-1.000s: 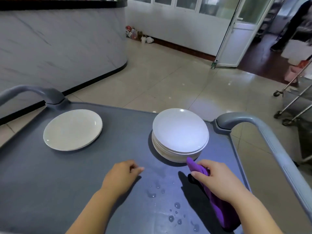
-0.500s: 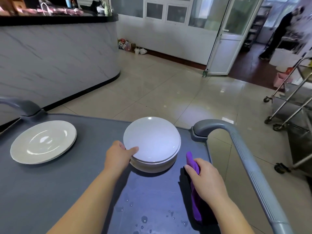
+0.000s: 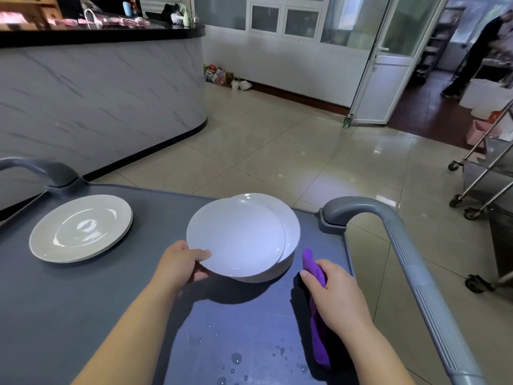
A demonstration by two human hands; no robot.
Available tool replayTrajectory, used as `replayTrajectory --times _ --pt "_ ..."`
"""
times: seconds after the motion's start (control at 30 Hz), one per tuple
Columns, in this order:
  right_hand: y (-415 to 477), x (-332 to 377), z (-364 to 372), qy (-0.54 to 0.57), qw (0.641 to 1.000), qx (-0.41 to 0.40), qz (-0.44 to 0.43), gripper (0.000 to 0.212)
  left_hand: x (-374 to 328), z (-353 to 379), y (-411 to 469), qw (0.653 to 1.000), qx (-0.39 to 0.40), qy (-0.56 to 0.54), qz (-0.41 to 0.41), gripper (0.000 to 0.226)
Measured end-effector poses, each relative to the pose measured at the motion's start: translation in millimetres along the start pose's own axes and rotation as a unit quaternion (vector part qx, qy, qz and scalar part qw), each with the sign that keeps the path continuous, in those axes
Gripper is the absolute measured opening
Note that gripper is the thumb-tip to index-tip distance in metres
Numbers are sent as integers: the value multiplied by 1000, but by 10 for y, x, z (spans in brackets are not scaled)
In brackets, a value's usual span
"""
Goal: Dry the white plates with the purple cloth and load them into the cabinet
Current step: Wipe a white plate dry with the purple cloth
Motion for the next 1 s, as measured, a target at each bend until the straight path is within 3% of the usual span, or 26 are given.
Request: replayTrajectory --times 0.17,0.27,0.57,0.7,0.93,1.0 --pt "-30 9 3 3 1000 0 1 17 -26 -124 -133 994 -18 -99 29 14" --pt "-51 7 -7 6 1000 1 0 16 -136 -160 -152 994 -30 -70 73 13" --pt "-93 60 -71 52 999 7 8 19 -446 -78 -300 976 -37 32 212 35" --pt "-69 77 -123 109 994 3 13 12 -535 -54 -366 948 -71 127 283 39" --pt "-91 171 -291 293 956 0 6 21 -663 5 -516 894 -70 213 388 43" --pt "-93 181 -320 300 953 -30 -8 27 -676 17 -542 885 -75 226 400 47"
Point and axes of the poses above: each hand's wrist, its own y-axis towards the middle knuckle, its own z-axis out of the palm, x = y × z, the point moved 1 cm from there along y, towards the middle knuckle, and after that the axes turned 8 degrees about z, right-handed, at the moved point
